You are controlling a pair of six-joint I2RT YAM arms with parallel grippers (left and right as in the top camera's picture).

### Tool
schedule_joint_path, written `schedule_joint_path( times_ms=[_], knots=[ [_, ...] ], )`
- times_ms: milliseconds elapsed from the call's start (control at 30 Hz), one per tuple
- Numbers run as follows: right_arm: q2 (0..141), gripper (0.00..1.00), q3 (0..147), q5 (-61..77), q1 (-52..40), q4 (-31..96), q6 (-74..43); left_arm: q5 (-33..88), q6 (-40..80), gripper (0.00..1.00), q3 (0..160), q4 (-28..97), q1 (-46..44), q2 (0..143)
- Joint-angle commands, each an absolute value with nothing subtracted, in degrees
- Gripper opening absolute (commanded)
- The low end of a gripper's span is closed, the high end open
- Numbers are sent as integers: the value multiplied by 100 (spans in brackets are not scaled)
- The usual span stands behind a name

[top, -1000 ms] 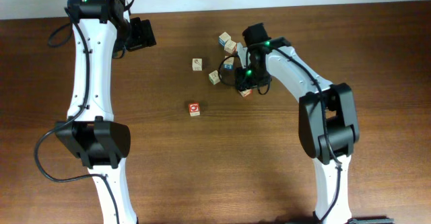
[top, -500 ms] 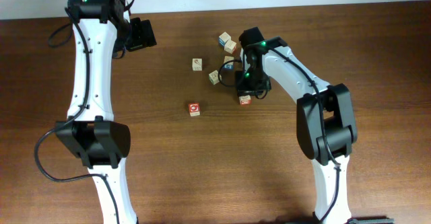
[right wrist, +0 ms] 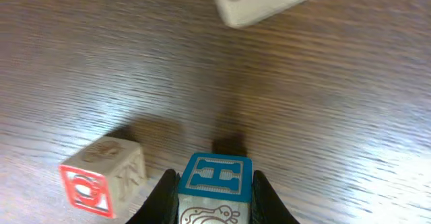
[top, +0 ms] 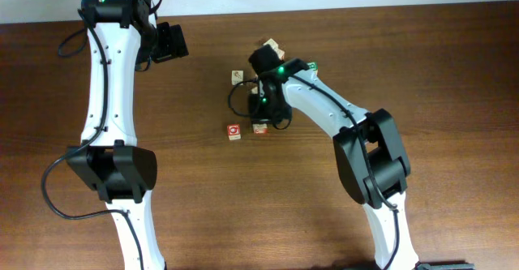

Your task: Rotate 3 blocks

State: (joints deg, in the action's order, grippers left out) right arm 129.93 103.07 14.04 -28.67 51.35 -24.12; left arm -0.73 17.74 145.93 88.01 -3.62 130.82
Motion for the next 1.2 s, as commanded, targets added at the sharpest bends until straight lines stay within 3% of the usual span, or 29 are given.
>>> schedule_joint_path(
  times_ms=[0, 500, 667, 1000, 1167],
  knots=[
    [13087, 15, 10346, 1433, -3037, 5004, -2370, -130, 1708, 96, 14641, 8853, -364, 13028],
    [13087, 17, 10339, 1105, -3341, 5011, -2626, -130, 1708, 96, 14641, 8879, -375, 13028],
    [13087, 37, 10339, 1085, -3341, 4978, -2624, -128, 1708, 96, 14641, 8882, -375, 13028],
    [13076, 45, 10779, 1076, -3208, 5113, -2237, -128, 1708, 97, 14641, 8882, -386, 13028],
    [13076, 53, 11515, 493, -2980, 5306, -1000, -128, 1706, 97, 14641, 8877, -456, 13028]
  ],
)
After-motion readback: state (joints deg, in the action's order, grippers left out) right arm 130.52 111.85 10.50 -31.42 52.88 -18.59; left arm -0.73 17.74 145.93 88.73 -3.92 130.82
